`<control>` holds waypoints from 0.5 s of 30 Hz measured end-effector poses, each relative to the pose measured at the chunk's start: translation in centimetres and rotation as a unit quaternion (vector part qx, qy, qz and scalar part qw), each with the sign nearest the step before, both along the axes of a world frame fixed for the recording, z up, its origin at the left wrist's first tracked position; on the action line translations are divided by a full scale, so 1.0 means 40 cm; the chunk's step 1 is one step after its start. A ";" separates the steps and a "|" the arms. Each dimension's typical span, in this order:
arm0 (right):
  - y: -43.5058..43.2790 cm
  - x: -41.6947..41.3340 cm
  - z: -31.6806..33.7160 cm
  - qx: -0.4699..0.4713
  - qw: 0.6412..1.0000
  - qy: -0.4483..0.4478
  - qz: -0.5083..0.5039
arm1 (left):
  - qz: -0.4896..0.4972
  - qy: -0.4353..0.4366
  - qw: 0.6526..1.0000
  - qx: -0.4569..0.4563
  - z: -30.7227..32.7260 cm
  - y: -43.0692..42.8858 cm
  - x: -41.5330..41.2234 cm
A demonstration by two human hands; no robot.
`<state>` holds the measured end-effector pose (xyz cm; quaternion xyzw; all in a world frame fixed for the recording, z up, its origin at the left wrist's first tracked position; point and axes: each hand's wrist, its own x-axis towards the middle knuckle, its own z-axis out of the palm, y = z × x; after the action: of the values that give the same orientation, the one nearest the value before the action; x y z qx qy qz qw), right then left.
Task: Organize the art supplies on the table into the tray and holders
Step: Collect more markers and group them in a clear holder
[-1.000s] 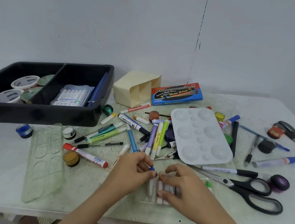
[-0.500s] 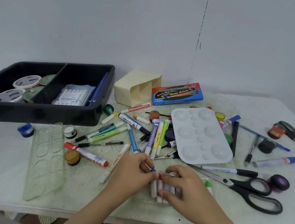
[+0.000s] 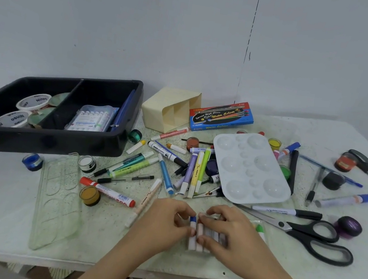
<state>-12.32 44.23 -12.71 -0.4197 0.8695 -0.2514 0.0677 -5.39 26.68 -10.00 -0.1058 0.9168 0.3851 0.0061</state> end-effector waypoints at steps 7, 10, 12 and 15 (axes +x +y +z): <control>0.001 -0.002 -0.006 -0.012 1.000 0.002 -0.002 | -0.042 0.011 0.996 -0.073 0.007 0.007 0.001; 0.001 -0.002 -0.004 -0.015 1.000 0.005 0.001 | -0.050 0.006 0.995 -0.084 0.010 0.006 0.002; 0.002 -0.001 -0.002 -0.015 1.000 0.007 0.003 | -0.060 -0.004 0.995 -0.081 0.011 0.002 0.005; 0.010 -0.001 0.002 -0.028 1.000 -0.004 0.004 | -0.065 -0.012 0.995 -0.077 0.011 0.002 0.014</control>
<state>-12.36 44.64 -12.63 -0.4241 0.8601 -0.2768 0.0607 -4.85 26.76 -9.56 -0.0506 0.9486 0.3105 0.0337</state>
